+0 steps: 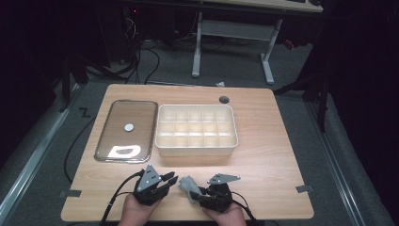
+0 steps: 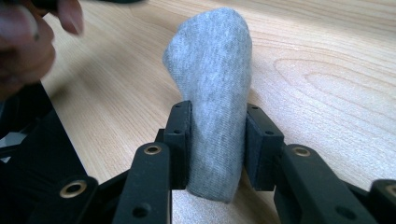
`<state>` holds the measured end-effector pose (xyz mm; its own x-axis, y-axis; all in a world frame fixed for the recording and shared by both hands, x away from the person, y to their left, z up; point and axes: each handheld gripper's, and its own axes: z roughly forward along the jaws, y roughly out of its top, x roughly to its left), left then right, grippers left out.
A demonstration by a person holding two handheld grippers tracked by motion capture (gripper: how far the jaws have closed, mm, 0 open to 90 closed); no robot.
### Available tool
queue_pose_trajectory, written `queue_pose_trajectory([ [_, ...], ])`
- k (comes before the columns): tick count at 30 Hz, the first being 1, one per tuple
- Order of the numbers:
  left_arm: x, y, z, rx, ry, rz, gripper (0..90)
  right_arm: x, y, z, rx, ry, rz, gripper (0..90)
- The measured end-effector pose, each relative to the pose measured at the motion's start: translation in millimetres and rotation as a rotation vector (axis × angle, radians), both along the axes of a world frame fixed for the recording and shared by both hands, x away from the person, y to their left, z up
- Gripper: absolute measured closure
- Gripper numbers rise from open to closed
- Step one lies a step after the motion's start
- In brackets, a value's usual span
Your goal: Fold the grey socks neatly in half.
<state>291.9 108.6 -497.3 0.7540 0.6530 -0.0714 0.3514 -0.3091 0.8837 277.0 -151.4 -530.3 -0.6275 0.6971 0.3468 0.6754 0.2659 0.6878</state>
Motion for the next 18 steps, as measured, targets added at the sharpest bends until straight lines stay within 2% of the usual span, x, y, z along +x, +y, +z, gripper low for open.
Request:
queue_pose_trajectory([
  [4, 3.3, 12.1, -2.1, 0.057, -0.004, 0.027, 72.7, 1.6, 0.1, -0.8, 0.000, 0.012, 0.007, 64.5],
  [8, 5.9, 20.1, -8.3, 0.083, 0.012, 0.040, 70.3, 1.9, 1.8, -1.9, -0.001, 0.011, 0.025, 67.7],
  [12, 12.4, 26.6, -12.2, 0.096, 0.026, 0.065, 67.7, 0.4, 1.2, 1.4, -0.017, -0.029, 0.030, 70.1],
  [15, 15.9, 30.3, -13.0, 0.107, 0.024, 0.082, 65.5, -0.3, -4.8, 5.6, -0.025, -0.062, 0.003, 70.2],
  [18, 18.4, 33.5, -14.4, 0.115, 0.016, 0.096, 63.8, 0.3, -12.6, 7.7, -0.026, -0.076, -0.020, 70.2],
])
